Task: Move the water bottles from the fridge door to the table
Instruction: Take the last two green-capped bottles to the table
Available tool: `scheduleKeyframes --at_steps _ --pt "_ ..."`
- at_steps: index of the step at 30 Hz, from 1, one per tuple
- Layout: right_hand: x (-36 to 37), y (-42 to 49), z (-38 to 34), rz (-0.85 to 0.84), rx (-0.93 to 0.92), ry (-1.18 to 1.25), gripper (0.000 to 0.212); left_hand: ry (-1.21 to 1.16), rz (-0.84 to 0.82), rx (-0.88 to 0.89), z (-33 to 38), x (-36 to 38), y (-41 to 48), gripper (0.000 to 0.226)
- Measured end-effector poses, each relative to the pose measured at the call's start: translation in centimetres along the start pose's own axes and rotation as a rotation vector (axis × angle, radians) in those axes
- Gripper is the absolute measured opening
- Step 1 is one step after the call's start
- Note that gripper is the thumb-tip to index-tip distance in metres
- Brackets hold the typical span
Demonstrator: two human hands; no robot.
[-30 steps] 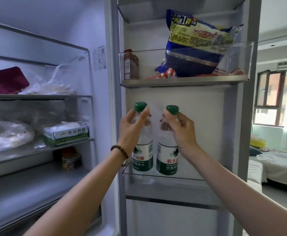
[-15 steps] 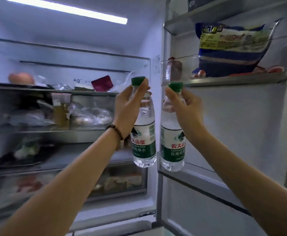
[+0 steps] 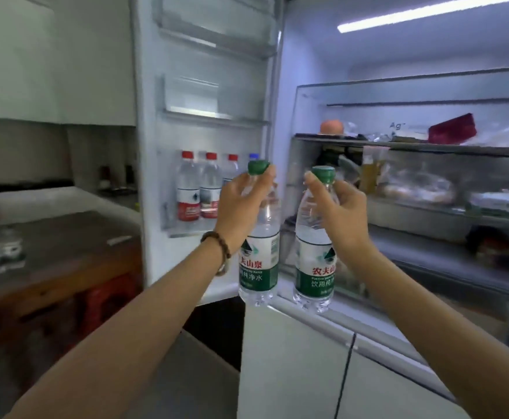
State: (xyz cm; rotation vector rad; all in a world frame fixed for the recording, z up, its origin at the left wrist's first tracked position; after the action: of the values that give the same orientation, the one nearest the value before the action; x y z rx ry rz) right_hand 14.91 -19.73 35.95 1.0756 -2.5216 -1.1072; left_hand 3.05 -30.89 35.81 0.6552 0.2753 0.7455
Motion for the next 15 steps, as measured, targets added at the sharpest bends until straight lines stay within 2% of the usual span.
scheduleKeyframes --at_steps 3,8,12,15 --pt "9.6 0.7 -0.8 -0.091 -0.042 0.108 0.025 0.104 0.099 0.008 1.3 -9.6 -1.8 0.024" --pt "26.9 1.0 -1.5 -0.192 -0.016 0.287 0.042 0.26 0.251 -0.031 2.3 -26.4 -5.0 0.039" --pt "40.1 0.6 -0.6 -0.241 0.013 0.346 0.039 0.346 0.327 -0.052 1.9 -38.1 -7.3 0.035" --pt "48.8 0.4 0.0 -0.328 0.025 0.4 0.026 0.374 0.35 -0.093 1.3 -45.8 -8.1 0.036"
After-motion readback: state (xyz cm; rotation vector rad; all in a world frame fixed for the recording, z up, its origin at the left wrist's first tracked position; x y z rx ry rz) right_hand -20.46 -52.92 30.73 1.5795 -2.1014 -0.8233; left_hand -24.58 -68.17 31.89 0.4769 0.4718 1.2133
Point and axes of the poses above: each hand's wrist, its own y-axis towards the middle knuckle, its own x-axis out of the palm, z = x × y, the point moved 4 cm from there along y, towards the middle knuckle, and after that the axes turned 10 degrees about -z, right-handed, at the moved point
